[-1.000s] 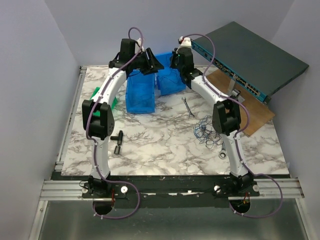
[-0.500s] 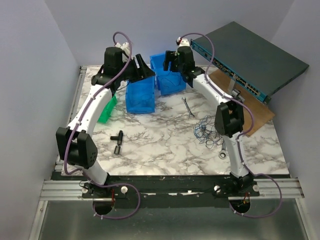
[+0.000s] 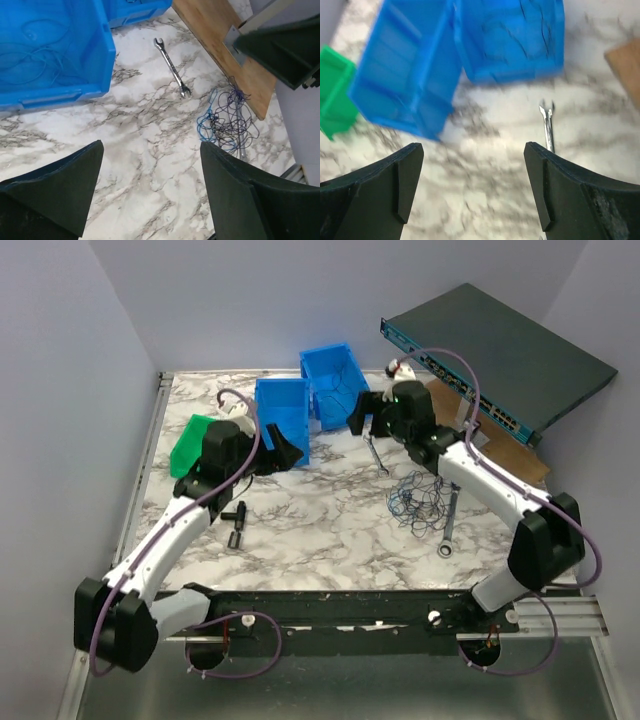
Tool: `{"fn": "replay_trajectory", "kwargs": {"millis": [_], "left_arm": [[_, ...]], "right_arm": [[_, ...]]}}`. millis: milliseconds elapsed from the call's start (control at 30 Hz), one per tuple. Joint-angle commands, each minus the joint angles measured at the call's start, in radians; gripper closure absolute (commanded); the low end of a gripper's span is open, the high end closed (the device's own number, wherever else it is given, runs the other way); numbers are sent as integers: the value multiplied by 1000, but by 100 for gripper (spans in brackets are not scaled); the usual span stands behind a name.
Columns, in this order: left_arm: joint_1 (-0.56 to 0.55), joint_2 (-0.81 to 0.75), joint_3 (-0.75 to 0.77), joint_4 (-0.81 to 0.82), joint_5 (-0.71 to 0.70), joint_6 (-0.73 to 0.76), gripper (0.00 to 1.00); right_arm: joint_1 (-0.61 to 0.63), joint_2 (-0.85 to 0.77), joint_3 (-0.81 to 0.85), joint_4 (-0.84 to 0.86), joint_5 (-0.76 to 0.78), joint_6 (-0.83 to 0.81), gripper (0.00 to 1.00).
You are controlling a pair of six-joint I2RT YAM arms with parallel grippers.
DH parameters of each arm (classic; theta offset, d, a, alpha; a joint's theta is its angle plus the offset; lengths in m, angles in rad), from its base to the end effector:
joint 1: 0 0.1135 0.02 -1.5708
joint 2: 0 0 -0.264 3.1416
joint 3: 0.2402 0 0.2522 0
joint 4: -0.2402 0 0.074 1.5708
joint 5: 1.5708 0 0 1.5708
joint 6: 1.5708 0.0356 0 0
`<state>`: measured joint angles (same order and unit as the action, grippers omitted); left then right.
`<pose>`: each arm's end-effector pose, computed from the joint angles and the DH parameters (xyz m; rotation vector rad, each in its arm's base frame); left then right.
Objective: Untangle the cables
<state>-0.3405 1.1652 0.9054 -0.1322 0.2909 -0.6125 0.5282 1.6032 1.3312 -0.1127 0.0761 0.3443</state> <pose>0.2491 -0.0991 0.3098 -0.0789 2.0572 -0.8951 0.3314 0.1902 0.3283 -0.1317 1.9834 0.4973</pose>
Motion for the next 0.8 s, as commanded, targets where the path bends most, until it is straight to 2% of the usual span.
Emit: {"fn": "replay_trajectory", "kwargs": {"millis": [0, 100, 167, 333, 600, 767], "left_arm": [[-44, -160, -178, 108, -148, 34, 16], [-69, -245, -282, 127, -179, 46, 10], [-88, -293, -343, 127, -198, 57, 2], [-156, -377, -502, 250, -264, 70, 1], [-250, -383, -590, 366, -313, 169, 1], [-270, -396, -625, 429, -302, 209, 1]], "right_arm": [[-5, -141, -232, 3, 26, 45, 11], [-5, -245, -374, 4, 38, 72, 10], [-5, -305, -463, 3, 49, 93, 10], [-6, -404, -609, -50, 178, 180, 9], [-5, -416, -704, -84, 343, 222, 8], [-7, -324, -672, -107, 389, 259, 8]]}}
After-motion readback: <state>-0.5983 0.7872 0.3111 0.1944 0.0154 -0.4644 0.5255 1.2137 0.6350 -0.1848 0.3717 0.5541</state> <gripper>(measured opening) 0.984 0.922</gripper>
